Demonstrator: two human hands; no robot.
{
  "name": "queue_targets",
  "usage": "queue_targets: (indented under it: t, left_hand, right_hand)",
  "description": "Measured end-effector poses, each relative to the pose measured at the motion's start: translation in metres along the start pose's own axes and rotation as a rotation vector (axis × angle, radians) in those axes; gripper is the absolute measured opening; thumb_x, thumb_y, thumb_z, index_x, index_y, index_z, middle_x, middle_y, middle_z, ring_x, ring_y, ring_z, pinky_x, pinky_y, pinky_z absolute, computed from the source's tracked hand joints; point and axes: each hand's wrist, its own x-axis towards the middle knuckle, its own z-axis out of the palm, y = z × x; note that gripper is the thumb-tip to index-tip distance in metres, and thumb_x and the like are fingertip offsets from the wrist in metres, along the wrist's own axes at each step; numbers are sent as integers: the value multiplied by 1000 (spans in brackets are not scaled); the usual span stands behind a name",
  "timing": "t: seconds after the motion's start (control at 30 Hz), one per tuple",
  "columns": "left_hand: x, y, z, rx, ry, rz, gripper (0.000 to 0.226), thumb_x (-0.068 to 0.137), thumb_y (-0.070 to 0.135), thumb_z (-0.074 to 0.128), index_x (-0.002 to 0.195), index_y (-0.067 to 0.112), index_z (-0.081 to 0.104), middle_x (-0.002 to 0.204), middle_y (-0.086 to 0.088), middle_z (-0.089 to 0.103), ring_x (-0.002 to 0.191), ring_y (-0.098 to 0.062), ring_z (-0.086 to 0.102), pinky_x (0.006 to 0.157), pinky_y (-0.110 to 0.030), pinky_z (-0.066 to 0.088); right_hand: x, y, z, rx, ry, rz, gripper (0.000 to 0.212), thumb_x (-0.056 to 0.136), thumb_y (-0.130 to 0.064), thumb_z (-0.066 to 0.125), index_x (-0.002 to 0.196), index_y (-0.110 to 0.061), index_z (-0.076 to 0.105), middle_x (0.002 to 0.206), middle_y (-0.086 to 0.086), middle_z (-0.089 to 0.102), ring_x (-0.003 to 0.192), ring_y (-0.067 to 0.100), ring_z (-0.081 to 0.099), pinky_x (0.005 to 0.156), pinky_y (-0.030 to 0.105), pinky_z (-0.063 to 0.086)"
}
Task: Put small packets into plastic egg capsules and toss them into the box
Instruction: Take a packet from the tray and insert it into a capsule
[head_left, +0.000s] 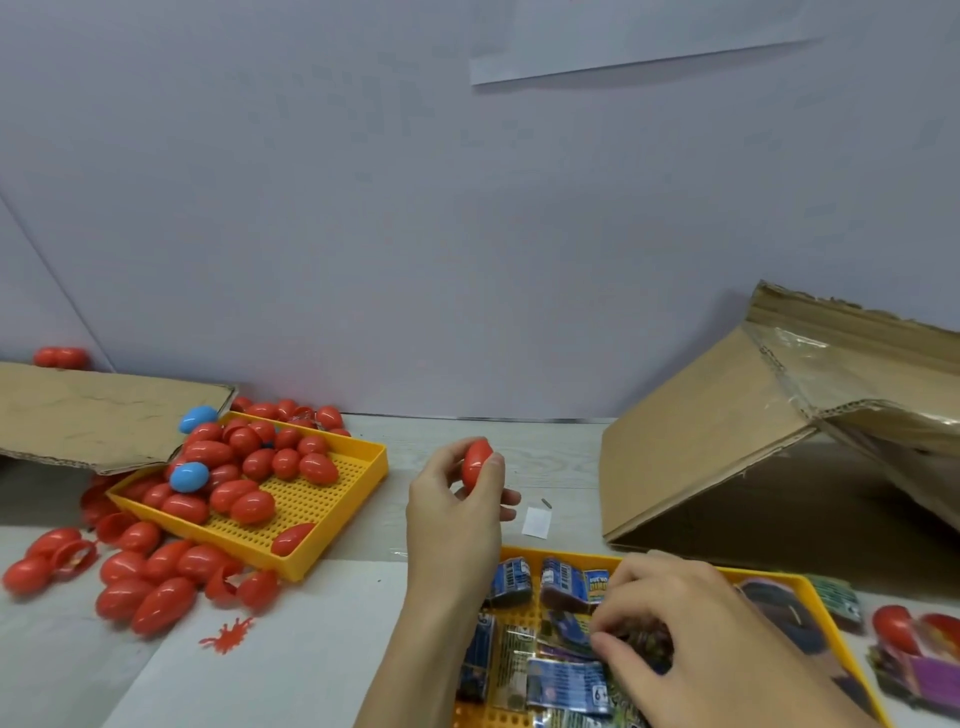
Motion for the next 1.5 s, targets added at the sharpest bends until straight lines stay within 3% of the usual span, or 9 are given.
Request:
queue_targets:
  t: [0.33, 0.53, 0.63, 0.7, 0.8, 0.93, 1.17, 1.33, 1.5]
  left_hand:
    - [0, 1, 0, 34, -68, -44, 17, 92, 9, 59, 100, 24, 61, 90, -5, 67, 60, -8, 64, 54, -18, 51]
    - [-2, 2, 0, -12, -306, -153, 19, 89, 3, 53, 84, 19, 61, 65, -2, 53, 54, -13, 47, 51, -23, 42]
    - [-7, 10, 3, 12, -491, -121, 11, 87, 28, 63, 83, 22, 71, 62, 0, 52, 53, -13, 46, 50, -22, 41]
    - [-10, 13, 4, 64, -591, -114, 25, 85, 44, 67, 89, 20, 74, 61, 3, 53, 52, -11, 47, 49, -18, 40]
    - [-12, 15, 3, 159, -669, -84, 24, 84, 46, 71, 93, 24, 76, 62, 11, 57, 53, -3, 51, 54, -13, 43]
    - [-14, 14, 2, 201, -657, -60, 8, 82, 35, 77, 79, 27, 75, 63, 15, 60, 55, 0, 55, 57, -12, 44]
    - [-15, 15, 4, 210, -628, -15, 36, 72, 53, 71, 66, 18, 67, 52, 10, 49, 48, -5, 44, 49, -14, 39]
    - [-13, 15, 5, 132, -526, -10, 34, 72, 53, 69, 60, 22, 60, 52, 1, 46, 48, -13, 40, 47, -18, 37]
    - [-13, 13, 8, 128, -481, 46, 39, 72, 55, 67, 61, 17, 62, 55, 2, 48, 52, -12, 44, 52, -20, 42]
  right_hand:
    - [-8, -6, -9, 300, 191, 90, 7, 77, -46, 71, 79, -52, 68, 85, -28, 66, 79, -13, 55, 59, 12, 41]
    - [-8, -5, -15, 683, 288, 147, 7, 79, -24, 75, 73, -29, 74, 69, -1, 73, 66, 9, 69, 61, 18, 52]
    - [-7, 0, -14, 825, 412, 178, 13, 83, -11, 69, 73, -17, 75, 66, 8, 73, 62, 18, 70, 55, 15, 51]
    - [-6, 1, -14, 870, 463, 193, 12, 84, -8, 67, 78, -15, 75, 66, 10, 73, 60, 19, 70, 50, 13, 48]
    - [-4, 2, -13, 889, 490, 195, 12, 84, -8, 66, 79, -15, 75, 65, 11, 73, 59, 19, 70, 49, 13, 47]
    - [-3, 2, -12, 894, 471, 187, 14, 85, -9, 66, 81, -17, 76, 67, 11, 73, 60, 20, 70, 51, 14, 49]
    - [-2, 3, -10, 910, 481, 202, 13, 86, -10, 65, 87, -18, 75, 70, 9, 74, 64, 19, 71, 53, 14, 50]
    - [-5, 2, -12, 921, 488, 171, 12, 87, -12, 63, 84, -16, 73, 70, 10, 72, 62, 16, 68, 52, 14, 48]
    - [-8, -9, -13, 904, 329, 110, 25, 71, -43, 64, 85, -29, 78, 71, 6, 72, 63, 12, 65, 60, 17, 51]
